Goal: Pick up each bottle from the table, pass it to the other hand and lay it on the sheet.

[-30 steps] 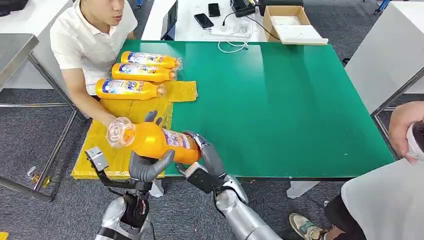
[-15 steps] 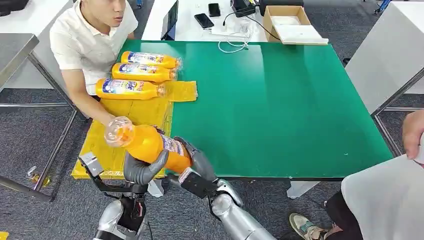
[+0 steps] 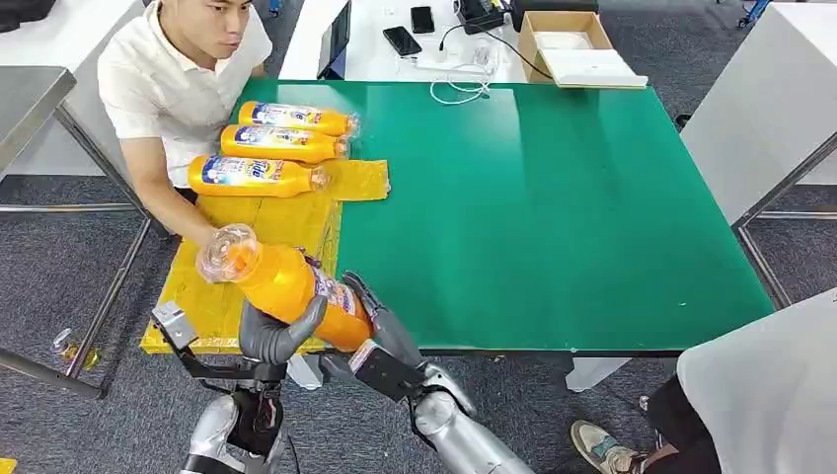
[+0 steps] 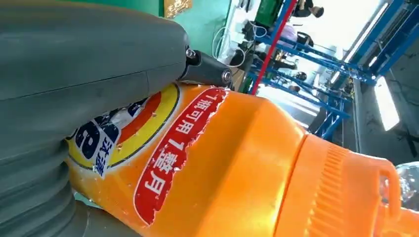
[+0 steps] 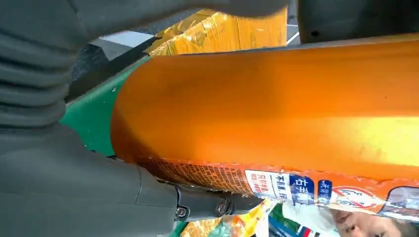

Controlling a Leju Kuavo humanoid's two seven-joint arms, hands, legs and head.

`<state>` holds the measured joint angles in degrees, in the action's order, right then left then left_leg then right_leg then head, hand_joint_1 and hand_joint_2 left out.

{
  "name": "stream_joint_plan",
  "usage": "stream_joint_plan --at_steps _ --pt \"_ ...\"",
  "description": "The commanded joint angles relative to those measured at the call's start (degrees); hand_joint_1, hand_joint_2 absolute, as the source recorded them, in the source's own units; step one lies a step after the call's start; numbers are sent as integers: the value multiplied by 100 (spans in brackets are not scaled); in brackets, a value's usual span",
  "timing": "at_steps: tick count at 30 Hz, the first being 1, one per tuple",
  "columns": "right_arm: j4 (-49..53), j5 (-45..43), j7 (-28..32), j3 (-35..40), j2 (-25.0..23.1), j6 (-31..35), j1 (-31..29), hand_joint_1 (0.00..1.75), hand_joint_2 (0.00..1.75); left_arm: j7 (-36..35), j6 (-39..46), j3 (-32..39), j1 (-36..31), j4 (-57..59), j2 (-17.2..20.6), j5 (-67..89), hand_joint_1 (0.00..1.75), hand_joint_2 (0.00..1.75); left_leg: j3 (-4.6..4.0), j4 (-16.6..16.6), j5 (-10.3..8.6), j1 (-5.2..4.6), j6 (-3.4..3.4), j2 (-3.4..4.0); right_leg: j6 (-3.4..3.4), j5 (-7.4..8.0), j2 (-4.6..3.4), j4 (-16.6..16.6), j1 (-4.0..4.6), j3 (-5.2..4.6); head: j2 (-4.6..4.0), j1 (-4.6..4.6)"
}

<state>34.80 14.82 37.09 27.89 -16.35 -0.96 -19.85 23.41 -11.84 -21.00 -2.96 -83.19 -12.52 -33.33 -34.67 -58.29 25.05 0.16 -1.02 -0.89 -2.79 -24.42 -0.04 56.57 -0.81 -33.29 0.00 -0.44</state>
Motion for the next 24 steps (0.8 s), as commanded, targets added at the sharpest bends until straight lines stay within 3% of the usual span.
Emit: stream_joint_plan --at_steps 1,3,5,13,17,20,22,24 --pt "1328 481 286 717 255 1295 940 0 0 820 1914 510 -373 -321 493 2230 175 175 25 7 8 6 10 0 16 -11 8 -3 8 25 0 2" --pt "1779 746 275 808 387 2029 1133 0 0 817 2533 582 -453 -255 599 2929 175 175 24 9 8 5 9 4 16 -9 3 -6 7 23 0 0" --pt "2002 761 291 829 457 2311 1256 0 0 764 2757 595 -529 -130 691 3259 175 175 10 7 3 7 7 2 10 -4 4 -4 6 10 0 4" --pt "1616 661 291 762 477 2565 1340 0 0 320 2792 717 -643 139 788 3179 175 175 20 10 5 8 7 3 14 -7 7 -9 6 21 0 2" --pt "1586 441 291 765 576 2684 1410 0 0 186 2929 545 -790 437 981 3847 175 175 23 13 4 6 8 -3 16 -9 11 -9 6 24 0 0" --pt "1563 355 291 872 572 2623 1389 0 0 -106 3581 99 -1264 1410 1005 5364 175 175 11 10 -1 3 6 -12 12 -8 18 -5 3 14 0 0" --pt "1482 367 291 970 523 2596 1311 0 0 -203 3943 -105 -1807 2632 822 6186 175 175 11 12 -5 3 5 -25 10 -7 30 -8 2 15 0 0" --pt "1453 363 291 973 504 2604 1293 0 0 -70 3995 -78 -1895 2870 760 6173 175 175 11 13 -7 1 4 -29 9 -7 33 -8 0 13 0 2"
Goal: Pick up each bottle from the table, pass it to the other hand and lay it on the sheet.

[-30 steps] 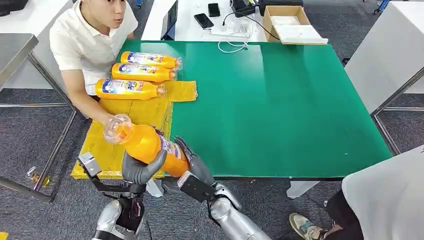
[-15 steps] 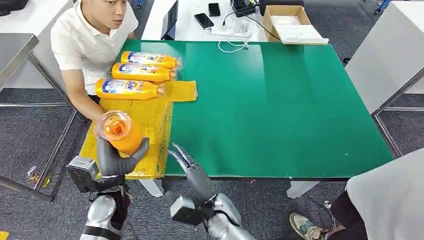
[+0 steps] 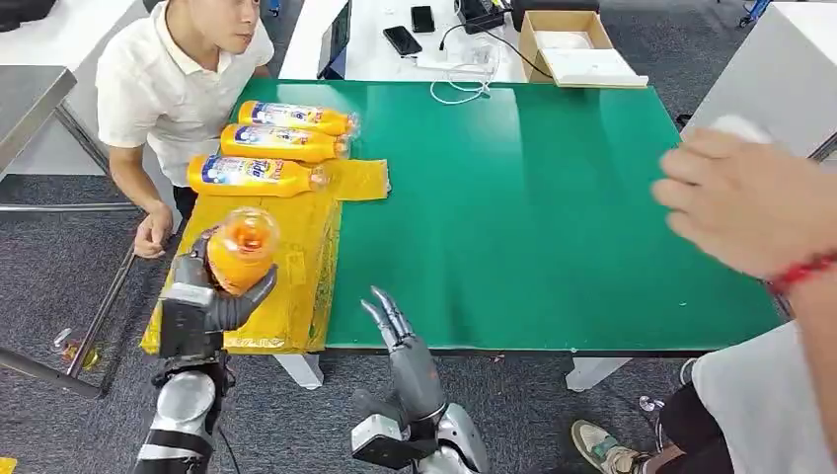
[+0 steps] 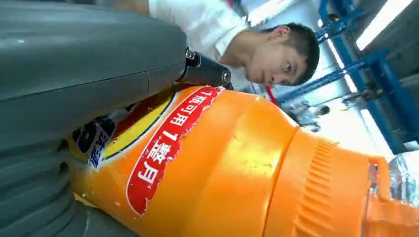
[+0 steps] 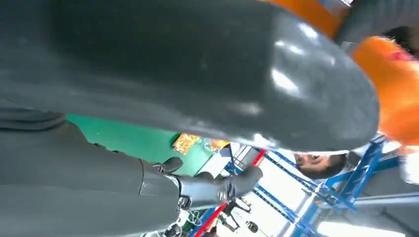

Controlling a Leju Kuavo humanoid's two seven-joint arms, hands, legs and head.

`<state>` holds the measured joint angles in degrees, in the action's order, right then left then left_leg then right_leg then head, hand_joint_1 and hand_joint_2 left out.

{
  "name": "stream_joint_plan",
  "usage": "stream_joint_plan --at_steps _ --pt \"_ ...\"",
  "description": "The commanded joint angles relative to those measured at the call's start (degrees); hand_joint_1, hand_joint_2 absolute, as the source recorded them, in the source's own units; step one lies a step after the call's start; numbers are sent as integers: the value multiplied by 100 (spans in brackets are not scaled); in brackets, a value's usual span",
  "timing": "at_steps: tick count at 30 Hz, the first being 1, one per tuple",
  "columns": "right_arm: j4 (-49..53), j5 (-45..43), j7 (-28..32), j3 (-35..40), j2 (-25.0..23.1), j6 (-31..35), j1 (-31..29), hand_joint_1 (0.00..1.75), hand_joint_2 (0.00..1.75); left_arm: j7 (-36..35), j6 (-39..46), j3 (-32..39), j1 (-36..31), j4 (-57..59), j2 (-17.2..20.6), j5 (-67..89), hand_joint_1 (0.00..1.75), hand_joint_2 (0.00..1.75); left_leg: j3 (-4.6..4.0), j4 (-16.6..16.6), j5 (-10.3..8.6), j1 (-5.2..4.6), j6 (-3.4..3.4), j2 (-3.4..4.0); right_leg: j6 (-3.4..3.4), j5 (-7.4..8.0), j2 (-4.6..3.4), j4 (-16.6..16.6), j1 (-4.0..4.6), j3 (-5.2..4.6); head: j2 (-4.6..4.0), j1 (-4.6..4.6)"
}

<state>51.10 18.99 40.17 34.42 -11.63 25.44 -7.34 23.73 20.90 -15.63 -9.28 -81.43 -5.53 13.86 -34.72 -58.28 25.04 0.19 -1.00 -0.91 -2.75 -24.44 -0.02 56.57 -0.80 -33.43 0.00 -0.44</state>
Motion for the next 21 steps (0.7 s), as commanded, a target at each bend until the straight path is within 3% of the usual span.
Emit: stream_joint_plan --at_steps 1,3,4,7,10,21 --pt "-177 -54 -17 320 31 -36 42 0 0 -103 721 -616 -1263 2694 60 1455 175 175 24 13 -6 0 5 -30 9 -6 35 -10 1 36 0 0" --pt "-177 -54 -17 320 31 -36 42 0 0 -103 721 -616 -1263 2694 60 1455 175 175 26 9 0 0 6 -5 10 -5 9 -8 2 36 0 2" --pt "-160 -24 -17 404 35 -106 -18 0 0 -600 889 -871 -1556 3275 110 2250 175 175 18 7 1 3 5 6 8 1 0 -6 4 26 0 2" --pt "-308 4 -17 556 -57 -130 -208 0 0 -1211 1477 -1133 -2464 5300 -77 3436 175 175 24 8 -2 2 9 7 27 4 20 -4 5 30 0 0" --pt "-412 -56 -17 681 -101 -187 -258 0 0 -1372 1448 -890 -2845 6142 -164 3469 175 175 10 5 -7 2 5 -6 23 11 15 -3 3 18 0 0" --pt "-427 -194 -17 883 -38 -190 -288 0 0 -1911 938 -1018 -3064 6558 -167 3838 175 175 11 2 0 3 6 37 22 12 -12 1 4 12 0 0"
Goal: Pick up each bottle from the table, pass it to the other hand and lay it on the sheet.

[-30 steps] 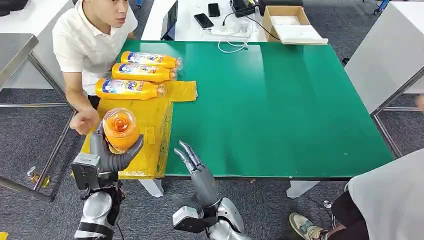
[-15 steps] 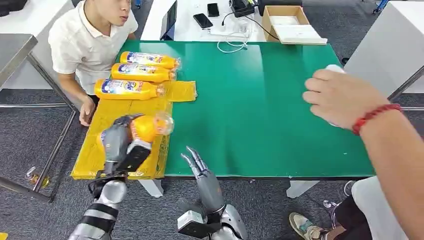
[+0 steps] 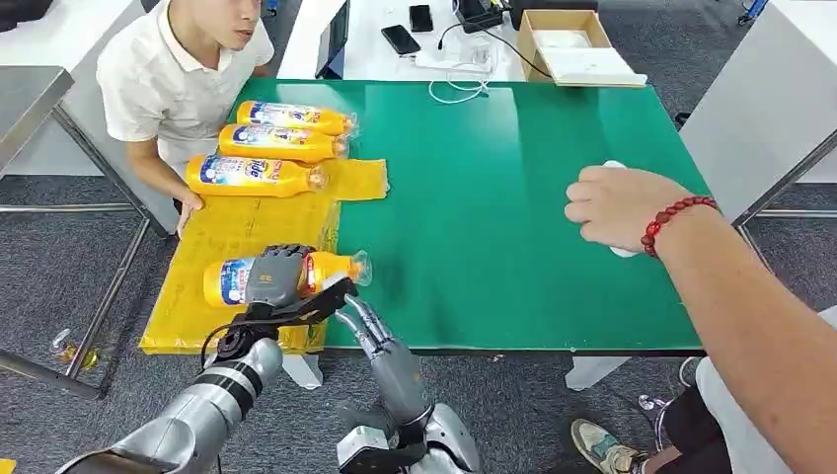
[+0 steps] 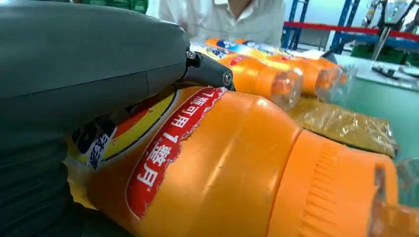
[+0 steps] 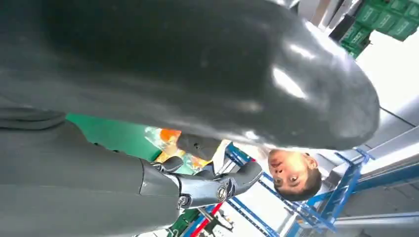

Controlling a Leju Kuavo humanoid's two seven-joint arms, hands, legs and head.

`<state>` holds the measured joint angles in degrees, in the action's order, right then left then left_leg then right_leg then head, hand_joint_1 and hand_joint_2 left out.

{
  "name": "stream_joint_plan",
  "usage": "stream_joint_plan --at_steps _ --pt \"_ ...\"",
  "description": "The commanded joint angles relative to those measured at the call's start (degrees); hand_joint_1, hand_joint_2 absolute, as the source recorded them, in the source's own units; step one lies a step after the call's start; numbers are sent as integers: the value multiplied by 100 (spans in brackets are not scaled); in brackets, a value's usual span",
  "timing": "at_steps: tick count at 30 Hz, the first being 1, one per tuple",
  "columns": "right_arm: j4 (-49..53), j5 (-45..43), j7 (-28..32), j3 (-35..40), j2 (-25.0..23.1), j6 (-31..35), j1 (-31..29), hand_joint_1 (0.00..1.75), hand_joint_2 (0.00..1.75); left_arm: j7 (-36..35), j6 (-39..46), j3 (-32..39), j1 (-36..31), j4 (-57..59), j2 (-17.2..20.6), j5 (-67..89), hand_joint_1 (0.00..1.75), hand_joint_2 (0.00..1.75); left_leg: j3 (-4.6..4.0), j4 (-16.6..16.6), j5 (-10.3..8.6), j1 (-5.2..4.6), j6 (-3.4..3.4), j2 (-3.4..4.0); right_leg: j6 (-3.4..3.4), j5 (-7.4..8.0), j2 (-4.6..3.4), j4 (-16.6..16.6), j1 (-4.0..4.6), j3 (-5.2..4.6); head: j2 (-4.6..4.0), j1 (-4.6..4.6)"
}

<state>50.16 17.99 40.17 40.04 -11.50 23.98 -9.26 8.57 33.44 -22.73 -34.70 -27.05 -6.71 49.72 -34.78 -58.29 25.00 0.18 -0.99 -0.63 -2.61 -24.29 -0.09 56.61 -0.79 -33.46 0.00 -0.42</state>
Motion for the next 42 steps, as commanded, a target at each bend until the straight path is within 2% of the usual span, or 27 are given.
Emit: stream_joint_plan --at_steps 1,7,8,12,13,14,19,22,26,27,30,33,42 --pt "-372 -103 -17 366 -55 -67 -133 0 0 -515 -436 -297 -542 1166 -52 274 175 175 22 4 6 3 6 10 10 -4 -4 -3 4 19 0 0" --pt "-479 -211 -17 470 -36 -47 -221 0 0 -873 -1027 -289 -490 1340 -5 402 171 175 31 9 6 3 6 24 11 0 -16 -8 4 24 0 0" --pt "-475 -224 -17 479 -15 -36 -218 0 0 -859 -1270 -219 -453 1332 -17 326 80 175 29 7 4 1 4 19 8 -1 -14 -6 2 22 0 -2" --pt "-474 -235 -17 487 -2 -43 -220 0 0 -835 -1439 -152 -437 1317 -19 255 80 175 50 12 4 -1 4 18 7 -1 -13 -8 0 45 0 -2" --pt "-469 -243 -17 498 13 -43 -224 0 0 -811 -1634 -86 -426 1311 -26 183 10 175 65 18 7 0 8 29 13 0 -21 -12 2 57 0 -2" --pt "-460 -253 -17 515 23 -44 -228 0 0 -758 -1907 -26 -421 1310 -26 110 2 175 62 13 6 1 7 25 9 1 -19 -9 2 55 0 -2" --pt "-524 -329 -17 592 -19 -115 -355 0 0 -272 -3166 512 -345 1264 -66 -516 0 175 79 21 3 -1 7 30 12 4 -22 -17 1 70 0 -2" --pt "-523 -336 -17 604 -20 -122 -362 0 0 -189 -3281 577 -328 1247 -60 -599 0 175 87 21 2 0 7 24 12 5 -19 -18 1 82 0 -2" --pt "-481 -421 -17 677 22 -132 -373 0 0 164 -3854 719 -301 1209 -47 -845 0 175 109 22 -4 -2 8 -24 2 -8 -3 -19 0 113 0 -2" --pt "-477 -444 -17 682 27 -140 -381 0 0 276 -3971 717 -304 1199 -43 -871 0 0 123 16 2 -4 6 -38 -3 -18 8 -11 -4 131 0 -4" --pt "-419 -533 -17 764 74 -143 -394 0 0 740 -4202 731 -302 1128 -15 -996 0 0 124 22 -5 -5 7 -32 1 -7 7 -17 -3 132 0 -2" --pt "-408 -617 -17 732 79 -59 -360 0 0 1029 -4057 830 -268 991 -79 -1168 0 0 128 24 -9 -7 7 -31 3 -5 6 -17 -4 134 0 -2" --pt "-407 -624 -17 732 83 -70 -353 0 0 1069 -3992 851 -257 955 -105 -1199 0 0 138 15 -1 -4 4 -46 -2 -17 20 -11 -1 149 0 -2"
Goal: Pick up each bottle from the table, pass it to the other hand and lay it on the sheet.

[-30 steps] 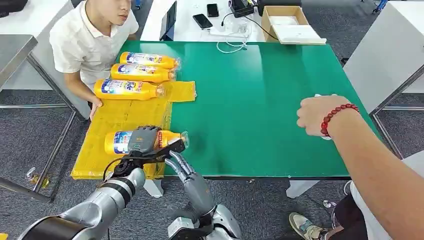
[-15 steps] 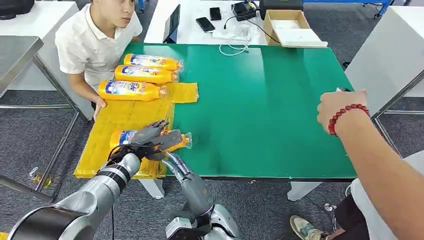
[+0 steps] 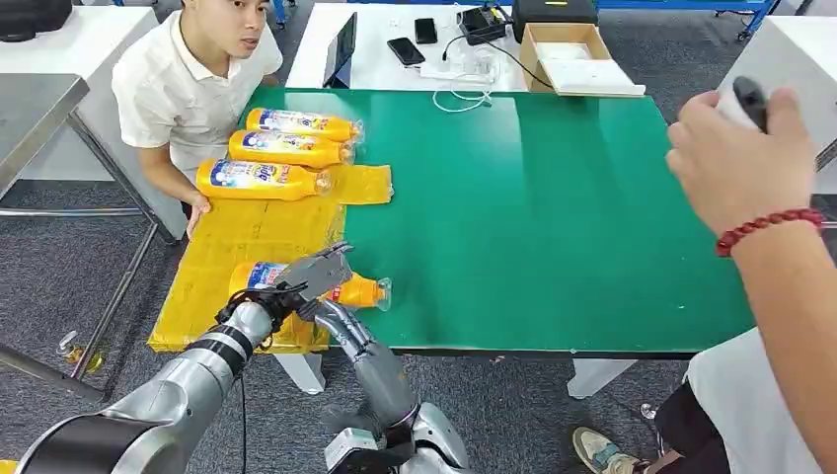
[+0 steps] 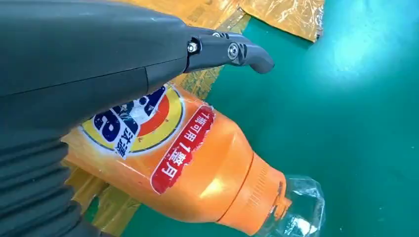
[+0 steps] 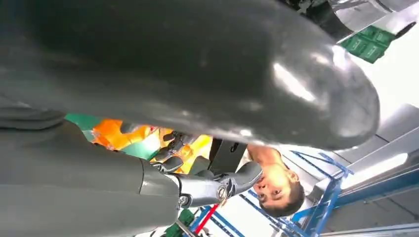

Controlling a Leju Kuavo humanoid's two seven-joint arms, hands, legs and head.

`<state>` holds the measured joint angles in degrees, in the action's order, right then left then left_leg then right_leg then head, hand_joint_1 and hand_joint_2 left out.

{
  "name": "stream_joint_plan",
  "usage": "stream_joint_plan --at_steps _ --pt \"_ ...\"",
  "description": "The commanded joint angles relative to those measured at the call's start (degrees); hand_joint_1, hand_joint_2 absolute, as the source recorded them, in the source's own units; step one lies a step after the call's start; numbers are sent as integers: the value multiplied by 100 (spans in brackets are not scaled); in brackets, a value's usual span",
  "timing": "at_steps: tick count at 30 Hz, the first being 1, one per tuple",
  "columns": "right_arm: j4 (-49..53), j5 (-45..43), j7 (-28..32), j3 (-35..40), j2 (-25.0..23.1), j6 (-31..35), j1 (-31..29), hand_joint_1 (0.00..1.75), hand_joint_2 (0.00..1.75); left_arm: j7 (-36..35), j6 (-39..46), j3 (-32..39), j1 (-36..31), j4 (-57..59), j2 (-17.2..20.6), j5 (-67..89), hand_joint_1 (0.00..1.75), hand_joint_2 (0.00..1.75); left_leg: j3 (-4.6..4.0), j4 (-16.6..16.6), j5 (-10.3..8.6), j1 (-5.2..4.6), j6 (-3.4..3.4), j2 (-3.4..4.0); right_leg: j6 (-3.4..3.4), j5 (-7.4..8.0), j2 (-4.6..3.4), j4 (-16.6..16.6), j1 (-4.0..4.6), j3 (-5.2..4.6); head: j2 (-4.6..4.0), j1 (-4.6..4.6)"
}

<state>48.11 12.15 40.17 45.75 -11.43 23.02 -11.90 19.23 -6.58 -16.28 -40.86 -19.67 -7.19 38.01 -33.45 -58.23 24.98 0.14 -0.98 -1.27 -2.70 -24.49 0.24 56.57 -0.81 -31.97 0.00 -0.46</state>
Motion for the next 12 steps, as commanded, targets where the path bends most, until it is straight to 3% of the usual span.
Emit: stream_joint_plan --at_steps 1,3,4,7,10,11,12 --pt "-202 -40 -17 162 77 26 -89 0 0 3 10 206 359 216 -57 -27 0 0 1 17 -4 -2 5 27 10 9 -18 -12 -1 -8 0 2" --pt "-146 -40 -17 139 106 132 -39 0 0 272 508 341 410 26 -161 -196 0 0 -3 14 -4 0 5 28 11 10 -19 -11 1 -13 0 0" --pt "-124 -44 -17 94 107 173 -7 0 0 464 803 424 450 -98 -230 -314 0 175 -4 12 -4 0 4 21 8 9 -13 -12 1 -10 0 2" --pt "264 -74 -17 37 208 433 197 0 0 1213 1440 753 725 -709 -465 -974 0 175 -10 14 -5 -1 4 19 8 10 -9 -15 0 -17 0 0" --pt "959 -248 -17 61 325 924 387 0 0 1618 1449 798 1165 -1629 -676 -1816 0 175 -28 3 -2 0 1 3 6 1 8 -4 0 -32 0 4" --pt "1168 -237 -17 78 358 1136 435 0 175 1665 1370 745 1323 -1939 -715 -2064 0 175 -41 -2 1 3 2 10 6 2 3 -3 4 -42 0 2" --pt "1343 -271 -17 84 386 1334 478 0 175 1656 1212 655 1490 -2254 -726 -2367 0 175 -48 -3 2 -1 0 7 2 0 4 0 -1 -51 0 4"
